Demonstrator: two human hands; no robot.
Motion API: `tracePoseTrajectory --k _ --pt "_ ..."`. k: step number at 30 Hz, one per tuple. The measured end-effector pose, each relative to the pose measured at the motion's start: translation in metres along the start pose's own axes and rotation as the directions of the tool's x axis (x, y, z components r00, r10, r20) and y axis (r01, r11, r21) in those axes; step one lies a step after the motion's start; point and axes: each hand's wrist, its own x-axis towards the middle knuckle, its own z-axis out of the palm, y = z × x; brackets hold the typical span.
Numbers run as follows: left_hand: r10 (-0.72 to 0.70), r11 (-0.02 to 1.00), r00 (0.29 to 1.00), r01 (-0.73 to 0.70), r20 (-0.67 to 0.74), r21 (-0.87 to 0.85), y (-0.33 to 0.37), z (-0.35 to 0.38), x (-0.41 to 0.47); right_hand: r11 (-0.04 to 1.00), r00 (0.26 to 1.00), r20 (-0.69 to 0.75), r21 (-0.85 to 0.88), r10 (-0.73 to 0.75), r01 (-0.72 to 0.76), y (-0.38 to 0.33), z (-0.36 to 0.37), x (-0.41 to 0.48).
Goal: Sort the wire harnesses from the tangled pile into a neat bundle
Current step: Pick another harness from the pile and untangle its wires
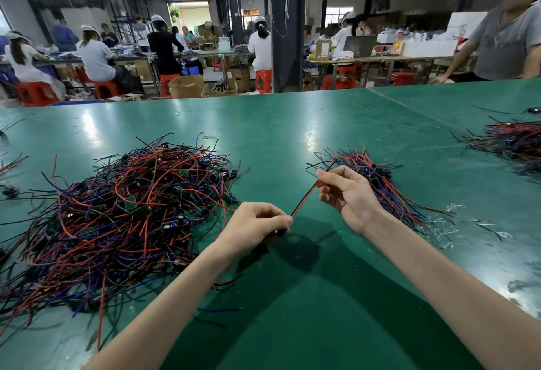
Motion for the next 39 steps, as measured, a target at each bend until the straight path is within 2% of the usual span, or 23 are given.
tracePoseTrajectory --k 6,9,15,20,28,32,36,37,39 --pt "-0.044 0.997 0.999 0.044 -0.009 -0.065 -0.002 0.001 0.0 1.0 1.0 -0.011 0.01 0.021 -0.021 0.002 0.001 0.0" --pt "-0.072 0.988 0.997 0.071 -0.002 -0.141 -0.001 0.0 0.001 1.0 0.999 -0.033 -0.002 -0.032 0.031 0.003 0.0 0.001" --pt "-0.111 0.976 0.994 0.106 -0.018 -0.189 0.0 -0.001 0.002 0.927 0.964 -0.044 -0.289 -0.263 0.239 0.009 -0.003 0.004" --pt "-0.116 0.978 0.993 0.11 -0.027 -0.175 0.0 -0.001 0.003 0.871 0.936 -0.046 -0.384 -0.348 0.305 0.01 -0.007 0.005" --pt "-0.115 0.983 0.993 0.11 -0.028 -0.15 -0.001 -0.002 0.003 0.724 0.882 0.009 -0.567 -0.471 0.393 0.011 -0.009 0.006" --pt "-0.106 0.983 0.994 0.101 -0.025 -0.15 -0.001 -0.002 0.003 0.794 0.909 -0.032 -0.502 -0.415 0.344 0.007 -0.01 0.004" --pt "-0.102 0.984 0.995 0.098 -0.017 -0.151 -0.001 -0.002 0.003 0.972 0.977 -0.128 -0.185 -0.169 0.143 0.005 -0.005 0.006" --pt "-0.103 0.983 0.995 0.1 -0.017 -0.152 -0.001 -0.002 0.003 0.986 0.983 -0.136 -0.132 -0.12 0.102 0.005 -0.005 0.007" --pt "-0.109 0.982 0.994 0.105 -0.018 -0.157 -0.002 -0.002 0.003 0.985 0.984 -0.143 -0.149 -0.107 0.086 0.004 -0.007 0.008"
